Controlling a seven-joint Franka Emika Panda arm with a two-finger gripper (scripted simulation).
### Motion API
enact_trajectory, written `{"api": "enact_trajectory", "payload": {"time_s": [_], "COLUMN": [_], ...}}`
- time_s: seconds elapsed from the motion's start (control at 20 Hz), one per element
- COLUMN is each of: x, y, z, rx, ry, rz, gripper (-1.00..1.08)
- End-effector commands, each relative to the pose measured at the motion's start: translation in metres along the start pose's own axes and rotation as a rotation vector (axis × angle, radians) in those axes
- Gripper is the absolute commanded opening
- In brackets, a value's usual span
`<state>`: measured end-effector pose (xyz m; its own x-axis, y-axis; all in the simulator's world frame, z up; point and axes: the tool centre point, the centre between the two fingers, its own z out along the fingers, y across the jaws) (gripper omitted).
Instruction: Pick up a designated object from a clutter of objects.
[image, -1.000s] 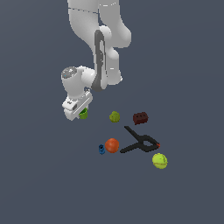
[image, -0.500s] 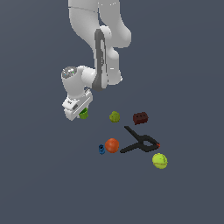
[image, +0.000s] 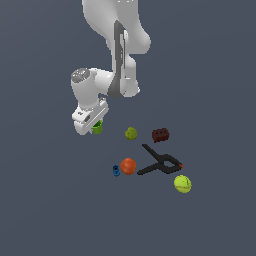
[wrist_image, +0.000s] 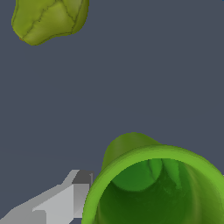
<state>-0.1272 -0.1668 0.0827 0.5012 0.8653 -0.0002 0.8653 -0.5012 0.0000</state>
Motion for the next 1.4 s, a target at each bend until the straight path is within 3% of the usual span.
{"api": "enact_trajectory", "payload": {"time_s": [0.0,1.35], "x": [0.009,0.154], "y": [0.001,0.019], "z": [-0.016,-0.251], "rx": [-0.002,-0.002], "ry": [-0.001,-0.004], "rz": [0.0,0.0], "gripper": [-1.0,-1.0]}}
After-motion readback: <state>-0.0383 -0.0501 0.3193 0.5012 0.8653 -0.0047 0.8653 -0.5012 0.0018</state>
